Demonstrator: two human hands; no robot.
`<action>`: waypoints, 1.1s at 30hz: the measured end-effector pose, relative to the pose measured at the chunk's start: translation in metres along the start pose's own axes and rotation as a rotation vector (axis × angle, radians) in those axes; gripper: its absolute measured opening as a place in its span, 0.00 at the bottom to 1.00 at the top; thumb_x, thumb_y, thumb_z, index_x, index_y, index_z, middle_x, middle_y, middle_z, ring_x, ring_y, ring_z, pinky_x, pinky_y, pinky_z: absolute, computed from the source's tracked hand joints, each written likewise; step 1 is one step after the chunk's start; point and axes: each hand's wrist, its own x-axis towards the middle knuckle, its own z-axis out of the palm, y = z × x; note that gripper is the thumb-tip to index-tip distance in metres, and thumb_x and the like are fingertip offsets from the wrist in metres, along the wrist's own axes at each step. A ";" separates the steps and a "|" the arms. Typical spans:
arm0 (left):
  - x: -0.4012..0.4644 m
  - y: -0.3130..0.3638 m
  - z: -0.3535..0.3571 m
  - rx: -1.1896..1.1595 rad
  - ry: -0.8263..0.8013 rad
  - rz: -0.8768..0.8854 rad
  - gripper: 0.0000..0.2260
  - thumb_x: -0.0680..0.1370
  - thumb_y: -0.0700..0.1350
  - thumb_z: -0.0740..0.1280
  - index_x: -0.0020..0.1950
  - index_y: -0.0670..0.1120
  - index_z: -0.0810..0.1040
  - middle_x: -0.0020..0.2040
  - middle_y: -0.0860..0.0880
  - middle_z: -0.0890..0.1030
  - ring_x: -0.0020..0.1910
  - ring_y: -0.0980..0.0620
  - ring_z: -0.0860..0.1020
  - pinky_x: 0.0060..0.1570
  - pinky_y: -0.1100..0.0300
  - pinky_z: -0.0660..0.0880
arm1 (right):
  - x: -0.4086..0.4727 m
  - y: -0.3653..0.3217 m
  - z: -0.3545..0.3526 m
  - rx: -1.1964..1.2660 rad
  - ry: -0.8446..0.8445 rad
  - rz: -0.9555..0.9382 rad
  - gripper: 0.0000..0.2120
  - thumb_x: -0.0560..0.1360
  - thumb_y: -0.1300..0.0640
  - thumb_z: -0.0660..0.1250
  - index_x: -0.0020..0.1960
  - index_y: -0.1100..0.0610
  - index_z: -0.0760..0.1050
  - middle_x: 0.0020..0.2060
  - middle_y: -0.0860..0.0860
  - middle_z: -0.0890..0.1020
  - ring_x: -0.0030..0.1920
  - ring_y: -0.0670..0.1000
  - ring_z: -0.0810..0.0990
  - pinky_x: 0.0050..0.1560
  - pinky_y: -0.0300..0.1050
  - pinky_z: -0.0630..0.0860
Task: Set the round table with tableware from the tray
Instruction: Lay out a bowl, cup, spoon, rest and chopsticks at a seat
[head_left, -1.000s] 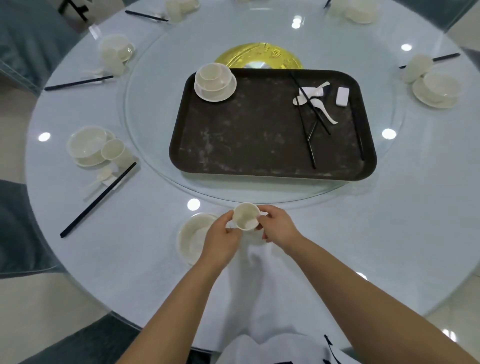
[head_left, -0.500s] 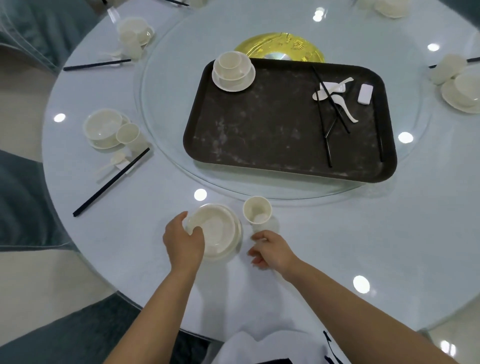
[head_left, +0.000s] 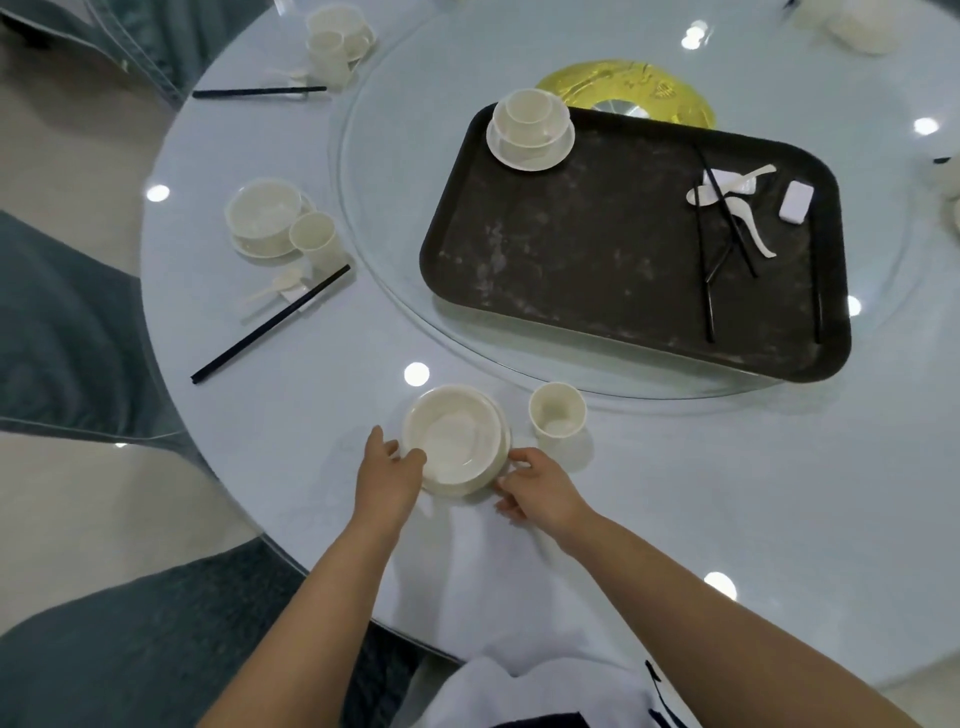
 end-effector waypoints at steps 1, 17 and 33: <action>0.001 0.000 -0.001 -0.002 -0.004 0.002 0.33 0.78 0.41 0.63 0.79 0.48 0.52 0.74 0.47 0.67 0.69 0.47 0.68 0.56 0.58 0.65 | 0.000 -0.001 0.001 0.004 0.002 -0.004 0.15 0.76 0.62 0.60 0.62 0.53 0.70 0.47 0.58 0.82 0.35 0.51 0.80 0.38 0.44 0.77; 0.009 -0.001 -0.005 0.030 -0.029 0.039 0.31 0.78 0.42 0.64 0.79 0.48 0.55 0.75 0.47 0.65 0.71 0.48 0.67 0.58 0.59 0.65 | 0.003 0.006 -0.020 -0.102 0.383 0.012 0.13 0.75 0.52 0.67 0.55 0.57 0.71 0.38 0.53 0.83 0.34 0.50 0.80 0.32 0.40 0.73; 0.013 0.011 -0.003 0.060 -0.031 0.049 0.30 0.78 0.42 0.64 0.78 0.48 0.56 0.76 0.47 0.64 0.72 0.47 0.65 0.59 0.57 0.64 | 0.026 -0.009 -0.026 -0.147 0.399 -0.176 0.26 0.75 0.47 0.68 0.69 0.51 0.65 0.43 0.41 0.76 0.45 0.47 0.77 0.38 0.39 0.69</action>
